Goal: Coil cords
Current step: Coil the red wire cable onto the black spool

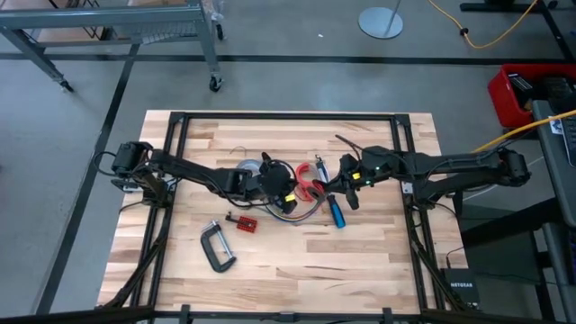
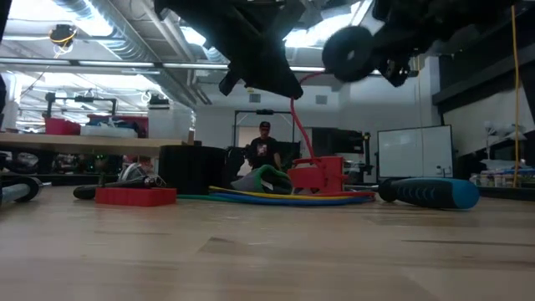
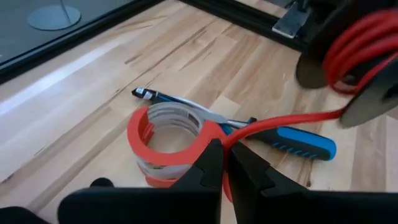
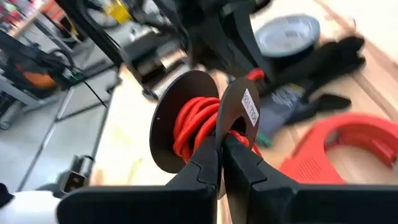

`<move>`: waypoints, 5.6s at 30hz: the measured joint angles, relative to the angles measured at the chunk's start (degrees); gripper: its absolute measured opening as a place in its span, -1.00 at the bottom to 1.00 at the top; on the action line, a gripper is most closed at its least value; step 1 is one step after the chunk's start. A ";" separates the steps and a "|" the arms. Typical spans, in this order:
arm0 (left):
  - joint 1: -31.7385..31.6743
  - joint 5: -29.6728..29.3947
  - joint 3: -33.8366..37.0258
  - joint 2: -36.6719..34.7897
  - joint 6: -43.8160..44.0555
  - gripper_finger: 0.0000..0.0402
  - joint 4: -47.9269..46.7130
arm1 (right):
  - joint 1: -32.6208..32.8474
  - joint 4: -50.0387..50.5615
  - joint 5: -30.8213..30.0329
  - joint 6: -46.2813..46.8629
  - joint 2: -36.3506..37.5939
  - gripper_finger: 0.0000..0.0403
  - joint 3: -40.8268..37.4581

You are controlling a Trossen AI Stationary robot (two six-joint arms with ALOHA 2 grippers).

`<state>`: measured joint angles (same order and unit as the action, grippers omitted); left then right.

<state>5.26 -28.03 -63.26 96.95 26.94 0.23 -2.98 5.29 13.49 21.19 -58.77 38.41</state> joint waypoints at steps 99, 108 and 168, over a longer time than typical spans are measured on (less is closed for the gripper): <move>1.00 6.93 -3.07 -0.15 3.35 -0.91 10.78 | -0.05 -31.65 -27.60 -2.21 -12.67 -0.98 -0.24; 1.11 6.88 -2.97 -0.09 2.82 -0.91 10.70 | -0.07 -31.50 -27.44 -3.43 -12.65 -0.99 -0.17; 2.03 11.40 -2.91 -0.01 -10.04 -0.91 5.28 | -0.17 -32.51 -24.95 -3.67 -12.54 -0.99 -0.07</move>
<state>7.29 -16.63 -66.17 96.94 16.90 5.52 -3.16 -27.22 -11.46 17.52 -71.31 38.35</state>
